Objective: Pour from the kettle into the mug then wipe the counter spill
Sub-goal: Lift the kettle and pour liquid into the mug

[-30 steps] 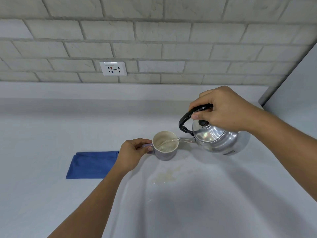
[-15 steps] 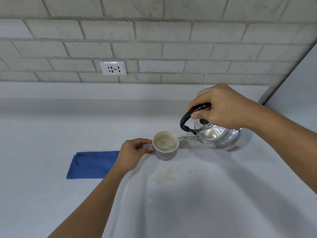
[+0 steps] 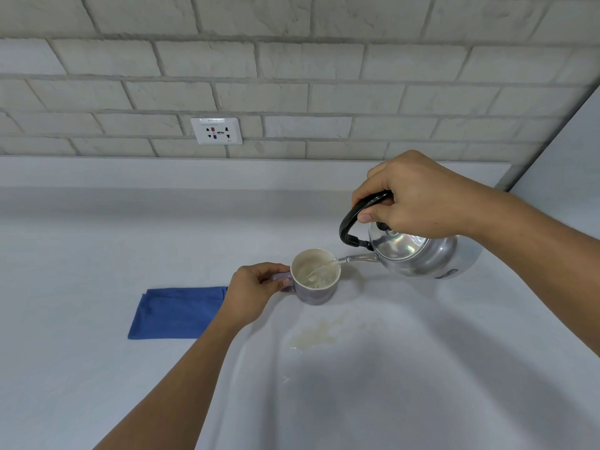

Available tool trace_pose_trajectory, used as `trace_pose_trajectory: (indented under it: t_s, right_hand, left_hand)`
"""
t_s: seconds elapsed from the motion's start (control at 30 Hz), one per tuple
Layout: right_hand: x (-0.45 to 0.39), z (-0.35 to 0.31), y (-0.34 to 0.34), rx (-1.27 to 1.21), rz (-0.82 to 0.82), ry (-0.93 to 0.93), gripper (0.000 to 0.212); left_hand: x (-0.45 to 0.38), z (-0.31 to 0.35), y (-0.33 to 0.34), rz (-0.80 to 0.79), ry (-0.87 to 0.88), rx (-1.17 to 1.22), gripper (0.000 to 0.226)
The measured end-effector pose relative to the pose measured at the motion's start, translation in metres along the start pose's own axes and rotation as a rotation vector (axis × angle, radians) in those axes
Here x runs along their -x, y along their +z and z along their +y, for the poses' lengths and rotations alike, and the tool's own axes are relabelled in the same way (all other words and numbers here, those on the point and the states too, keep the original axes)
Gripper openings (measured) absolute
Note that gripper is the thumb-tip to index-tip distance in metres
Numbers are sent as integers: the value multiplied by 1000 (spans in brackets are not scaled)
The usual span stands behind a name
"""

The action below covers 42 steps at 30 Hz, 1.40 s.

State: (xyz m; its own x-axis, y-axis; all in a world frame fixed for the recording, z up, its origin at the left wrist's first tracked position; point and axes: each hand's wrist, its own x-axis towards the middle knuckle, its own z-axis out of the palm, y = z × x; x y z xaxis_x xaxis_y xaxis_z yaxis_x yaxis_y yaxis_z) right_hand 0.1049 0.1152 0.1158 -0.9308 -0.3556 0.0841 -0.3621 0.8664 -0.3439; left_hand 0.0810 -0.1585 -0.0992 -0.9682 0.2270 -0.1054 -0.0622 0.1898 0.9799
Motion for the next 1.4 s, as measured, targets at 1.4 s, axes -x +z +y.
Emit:
trace_pose_trajectory:
  t_s: [1.4]
  right_hand:
    - [54, 44, 47, -369, 361, 133, 18]
  left_hand:
    - [3, 7, 2, 9, -23, -29, 19]
